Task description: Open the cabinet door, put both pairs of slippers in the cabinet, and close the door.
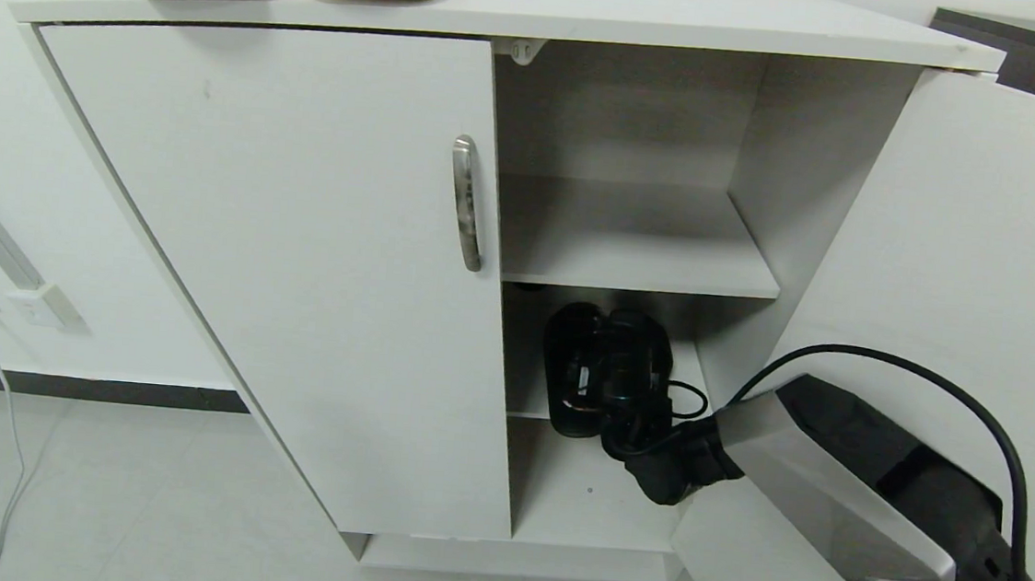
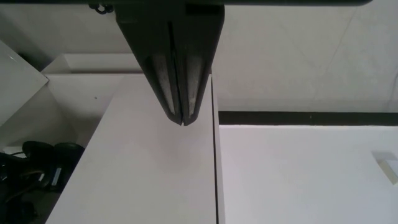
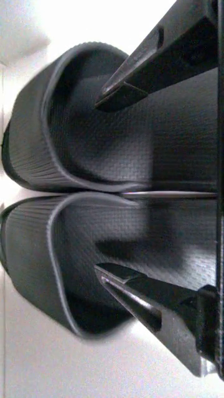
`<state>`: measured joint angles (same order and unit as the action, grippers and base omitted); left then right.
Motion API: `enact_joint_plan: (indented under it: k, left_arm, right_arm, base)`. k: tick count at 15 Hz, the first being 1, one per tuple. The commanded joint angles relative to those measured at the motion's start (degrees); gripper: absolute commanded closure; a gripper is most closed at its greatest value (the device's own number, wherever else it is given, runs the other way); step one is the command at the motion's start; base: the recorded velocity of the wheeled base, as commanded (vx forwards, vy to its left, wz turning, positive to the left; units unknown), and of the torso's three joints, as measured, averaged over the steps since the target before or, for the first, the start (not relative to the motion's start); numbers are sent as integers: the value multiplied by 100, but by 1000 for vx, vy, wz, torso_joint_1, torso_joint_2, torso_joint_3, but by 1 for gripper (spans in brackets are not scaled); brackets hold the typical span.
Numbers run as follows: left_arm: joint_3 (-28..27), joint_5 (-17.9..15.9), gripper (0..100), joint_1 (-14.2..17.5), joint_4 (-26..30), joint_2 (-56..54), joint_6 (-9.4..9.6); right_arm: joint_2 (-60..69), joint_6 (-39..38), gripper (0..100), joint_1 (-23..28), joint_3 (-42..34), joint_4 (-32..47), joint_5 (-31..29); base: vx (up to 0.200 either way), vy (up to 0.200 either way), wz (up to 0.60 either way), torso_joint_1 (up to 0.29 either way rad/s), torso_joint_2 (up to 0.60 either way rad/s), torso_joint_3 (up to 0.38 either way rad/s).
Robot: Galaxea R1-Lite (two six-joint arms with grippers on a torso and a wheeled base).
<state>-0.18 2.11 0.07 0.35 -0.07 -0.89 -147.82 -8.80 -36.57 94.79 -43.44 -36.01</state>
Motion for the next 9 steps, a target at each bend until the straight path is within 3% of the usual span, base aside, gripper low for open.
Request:
enact_joint_plan:
  k: [1,6,9]
  left_arm:
    - [1,0,100,1,0,7,1]
    - [1,-9,100,1,0,7,10]
    - [1,-9,100,1,0,7,10]
  right_arm:
    - [649,10,0,-166,-743,-236,-46]
    - [1845,10,0,-658,-2923,-1238,-82]
    - [2495,-16,0,-843,-3810,-1572,-90]
  base:
    - [0,0,0,0,0,0]
    - [0,0,0,0,0,0]
    - [0,0,0,0,0,0]
